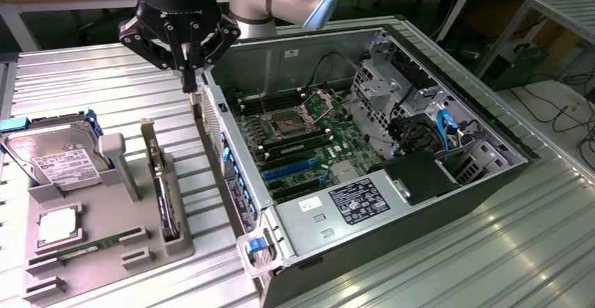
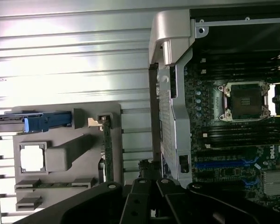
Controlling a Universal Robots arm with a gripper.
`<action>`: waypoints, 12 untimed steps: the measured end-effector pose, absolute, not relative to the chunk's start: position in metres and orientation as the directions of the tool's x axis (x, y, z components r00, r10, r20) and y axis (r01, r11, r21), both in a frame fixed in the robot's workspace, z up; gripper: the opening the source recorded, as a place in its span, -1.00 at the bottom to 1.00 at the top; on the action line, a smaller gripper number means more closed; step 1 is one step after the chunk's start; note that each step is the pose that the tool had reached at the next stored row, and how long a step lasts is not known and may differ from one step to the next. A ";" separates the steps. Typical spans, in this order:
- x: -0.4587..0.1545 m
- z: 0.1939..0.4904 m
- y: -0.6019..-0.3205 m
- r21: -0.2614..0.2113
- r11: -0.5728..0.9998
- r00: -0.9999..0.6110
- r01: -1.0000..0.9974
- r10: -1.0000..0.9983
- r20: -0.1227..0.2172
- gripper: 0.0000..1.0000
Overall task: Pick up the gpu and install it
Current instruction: 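Reach for the gpu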
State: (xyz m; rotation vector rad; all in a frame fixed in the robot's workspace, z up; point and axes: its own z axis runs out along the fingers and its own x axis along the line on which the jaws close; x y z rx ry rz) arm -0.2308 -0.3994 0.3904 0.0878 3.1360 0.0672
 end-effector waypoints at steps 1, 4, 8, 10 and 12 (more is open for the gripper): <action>-0.232 0.390 -0.399 0.043 0.998 -0.998 0.055 0.056 -0.002 -0.79; -0.236 0.390 -0.399 0.043 0.998 -0.999 0.055 0.055 0.000 -0.79; -0.241 0.390 -0.399 0.043 0.998 -0.999 0.053 0.053 0.001 -0.79; -0.243 0.390 -0.399 0.043 0.998 -0.999 0.053 0.053 0.002 -0.79; -0.249 0.389 -0.400 0.043 0.998 -0.999 0.051 0.051 0.003 -0.79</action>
